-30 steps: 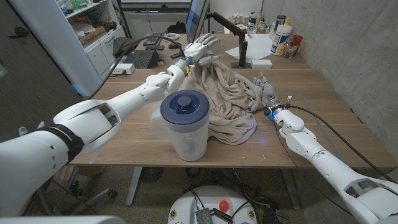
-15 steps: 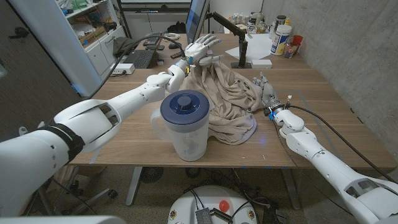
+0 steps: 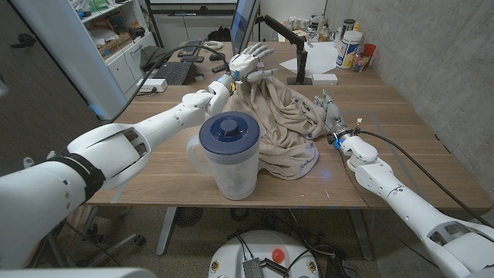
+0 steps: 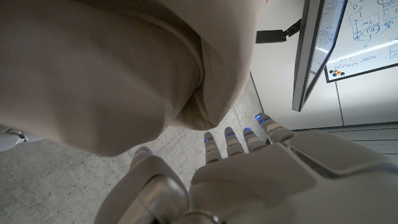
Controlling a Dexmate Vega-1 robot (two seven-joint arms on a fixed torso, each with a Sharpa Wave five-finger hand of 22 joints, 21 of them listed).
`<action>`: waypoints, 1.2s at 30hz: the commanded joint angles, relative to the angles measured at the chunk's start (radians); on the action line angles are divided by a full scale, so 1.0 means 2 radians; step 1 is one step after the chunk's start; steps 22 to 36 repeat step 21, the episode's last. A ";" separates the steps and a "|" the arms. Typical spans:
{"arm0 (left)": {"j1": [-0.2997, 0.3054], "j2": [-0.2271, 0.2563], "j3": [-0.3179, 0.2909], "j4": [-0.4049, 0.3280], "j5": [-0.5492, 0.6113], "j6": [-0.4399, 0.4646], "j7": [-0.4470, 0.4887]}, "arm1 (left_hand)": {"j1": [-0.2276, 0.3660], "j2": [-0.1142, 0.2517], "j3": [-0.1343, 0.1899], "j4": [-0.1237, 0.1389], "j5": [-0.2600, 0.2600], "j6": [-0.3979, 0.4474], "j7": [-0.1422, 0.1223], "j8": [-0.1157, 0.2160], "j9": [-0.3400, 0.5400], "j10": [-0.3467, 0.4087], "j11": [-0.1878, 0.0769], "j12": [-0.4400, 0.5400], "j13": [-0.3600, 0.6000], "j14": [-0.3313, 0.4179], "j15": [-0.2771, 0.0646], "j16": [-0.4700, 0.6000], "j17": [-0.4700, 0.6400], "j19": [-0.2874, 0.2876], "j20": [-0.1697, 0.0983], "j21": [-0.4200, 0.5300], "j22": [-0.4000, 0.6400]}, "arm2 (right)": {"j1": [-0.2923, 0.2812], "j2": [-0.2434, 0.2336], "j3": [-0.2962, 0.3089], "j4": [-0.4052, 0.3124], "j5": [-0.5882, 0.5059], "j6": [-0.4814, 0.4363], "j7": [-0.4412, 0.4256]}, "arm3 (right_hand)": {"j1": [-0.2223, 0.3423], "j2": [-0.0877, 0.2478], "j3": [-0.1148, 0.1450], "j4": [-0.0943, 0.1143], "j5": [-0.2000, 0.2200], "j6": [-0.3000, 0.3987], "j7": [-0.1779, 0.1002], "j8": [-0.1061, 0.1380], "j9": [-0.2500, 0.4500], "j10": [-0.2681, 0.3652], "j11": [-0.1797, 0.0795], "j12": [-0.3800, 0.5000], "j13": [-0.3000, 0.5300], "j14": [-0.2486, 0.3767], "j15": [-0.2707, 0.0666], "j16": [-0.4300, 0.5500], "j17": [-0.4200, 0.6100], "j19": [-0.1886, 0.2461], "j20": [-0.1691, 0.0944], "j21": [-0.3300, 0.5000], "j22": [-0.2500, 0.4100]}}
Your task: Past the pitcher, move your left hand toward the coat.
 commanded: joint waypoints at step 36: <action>0.002 -0.001 -0.001 0.000 -0.002 0.000 0.006 | 0.001 0.004 -0.002 0.000 0.004 0.005 -0.001 0.004 0.002 0.002 -0.001 0.001 0.001 0.003 -0.038 0.003 0.002 0.004 0.001 0.003 0.001 | -0.001 -0.001 0.001 -0.002 0.000 -0.002 -0.003 | 0.004 0.004 -0.002 -0.002 0.000 -0.001 0.002 0.002 0.001 -0.003 -0.001 0.000 0.000 -0.006 -0.001 0.002 0.000 0.002 -0.006 -0.001 0.001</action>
